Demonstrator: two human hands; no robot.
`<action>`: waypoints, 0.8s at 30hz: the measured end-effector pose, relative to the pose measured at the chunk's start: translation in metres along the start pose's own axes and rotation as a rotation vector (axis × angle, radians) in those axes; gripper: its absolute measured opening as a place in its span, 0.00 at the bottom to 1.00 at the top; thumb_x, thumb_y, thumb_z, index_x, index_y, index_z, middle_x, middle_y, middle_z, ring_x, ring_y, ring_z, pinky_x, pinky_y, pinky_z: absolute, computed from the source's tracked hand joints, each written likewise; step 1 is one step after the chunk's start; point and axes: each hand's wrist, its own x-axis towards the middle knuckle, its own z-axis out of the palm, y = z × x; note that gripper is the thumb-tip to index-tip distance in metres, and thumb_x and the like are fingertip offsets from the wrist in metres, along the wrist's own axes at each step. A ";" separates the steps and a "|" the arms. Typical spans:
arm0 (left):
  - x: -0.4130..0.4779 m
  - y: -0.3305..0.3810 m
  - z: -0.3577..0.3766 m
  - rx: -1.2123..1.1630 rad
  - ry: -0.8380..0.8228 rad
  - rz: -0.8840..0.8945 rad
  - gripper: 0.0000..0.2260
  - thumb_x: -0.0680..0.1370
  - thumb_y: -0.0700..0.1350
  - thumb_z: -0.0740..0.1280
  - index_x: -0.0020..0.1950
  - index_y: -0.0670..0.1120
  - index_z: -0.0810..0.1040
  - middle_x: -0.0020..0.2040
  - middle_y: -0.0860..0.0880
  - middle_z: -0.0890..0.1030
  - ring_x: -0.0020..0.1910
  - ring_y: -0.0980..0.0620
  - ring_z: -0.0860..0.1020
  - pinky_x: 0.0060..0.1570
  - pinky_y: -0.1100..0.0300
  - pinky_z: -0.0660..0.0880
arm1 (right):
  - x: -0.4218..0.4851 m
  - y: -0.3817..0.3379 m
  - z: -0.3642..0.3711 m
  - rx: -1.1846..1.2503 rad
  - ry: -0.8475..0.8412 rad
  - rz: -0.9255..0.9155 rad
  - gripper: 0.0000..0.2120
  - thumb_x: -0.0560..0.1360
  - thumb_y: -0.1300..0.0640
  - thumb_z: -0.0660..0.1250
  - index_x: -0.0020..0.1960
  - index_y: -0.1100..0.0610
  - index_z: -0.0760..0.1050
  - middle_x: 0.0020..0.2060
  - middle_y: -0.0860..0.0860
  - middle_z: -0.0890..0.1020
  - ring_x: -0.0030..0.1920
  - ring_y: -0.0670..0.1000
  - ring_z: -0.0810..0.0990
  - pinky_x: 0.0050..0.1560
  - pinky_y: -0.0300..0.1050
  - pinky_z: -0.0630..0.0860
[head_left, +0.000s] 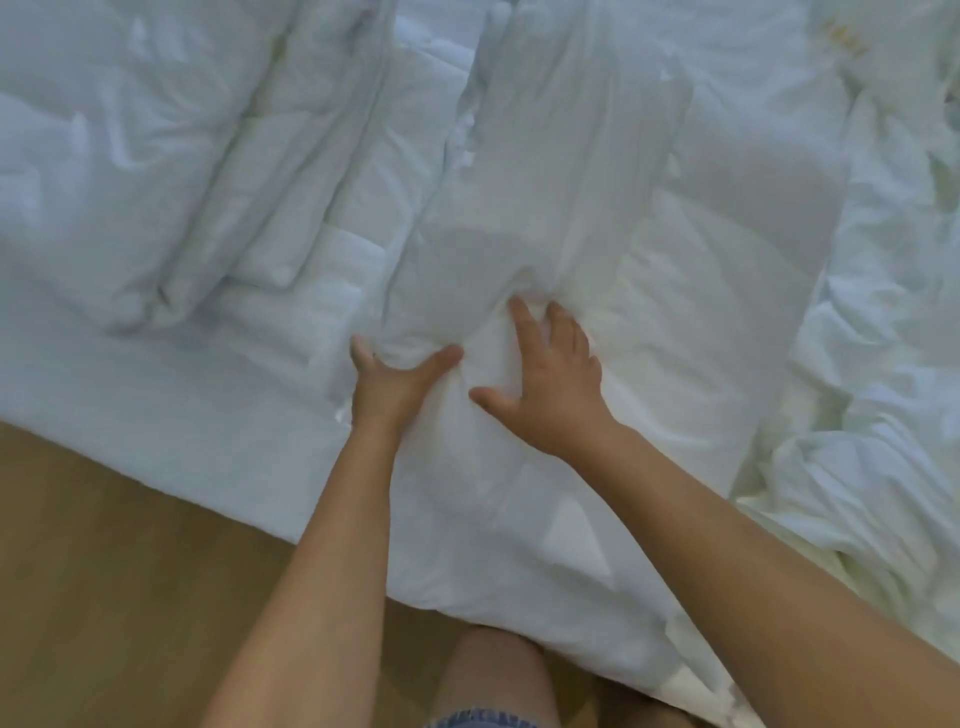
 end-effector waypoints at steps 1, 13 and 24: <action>0.004 0.008 0.005 -0.082 -0.118 0.003 0.48 0.62 0.54 0.80 0.74 0.46 0.59 0.68 0.46 0.72 0.64 0.45 0.73 0.63 0.50 0.71 | 0.004 -0.001 -0.002 0.047 0.017 0.005 0.45 0.72 0.35 0.64 0.77 0.45 0.40 0.76 0.55 0.45 0.75 0.58 0.46 0.72 0.60 0.52; -0.109 0.096 0.182 -0.132 -0.704 0.401 0.14 0.75 0.45 0.64 0.60 0.48 0.77 0.55 0.48 0.82 0.53 0.52 0.80 0.54 0.53 0.78 | -0.024 0.132 -0.097 0.740 0.478 0.239 0.41 0.67 0.39 0.72 0.72 0.49 0.57 0.60 0.46 0.73 0.58 0.49 0.75 0.50 0.39 0.70; -0.094 0.042 0.125 0.178 -0.261 0.368 0.36 0.62 0.67 0.64 0.67 0.53 0.70 0.57 0.55 0.79 0.53 0.55 0.78 0.47 0.61 0.75 | -0.023 0.101 -0.049 0.492 0.313 0.095 0.45 0.69 0.38 0.69 0.76 0.52 0.50 0.70 0.56 0.61 0.69 0.57 0.62 0.68 0.53 0.62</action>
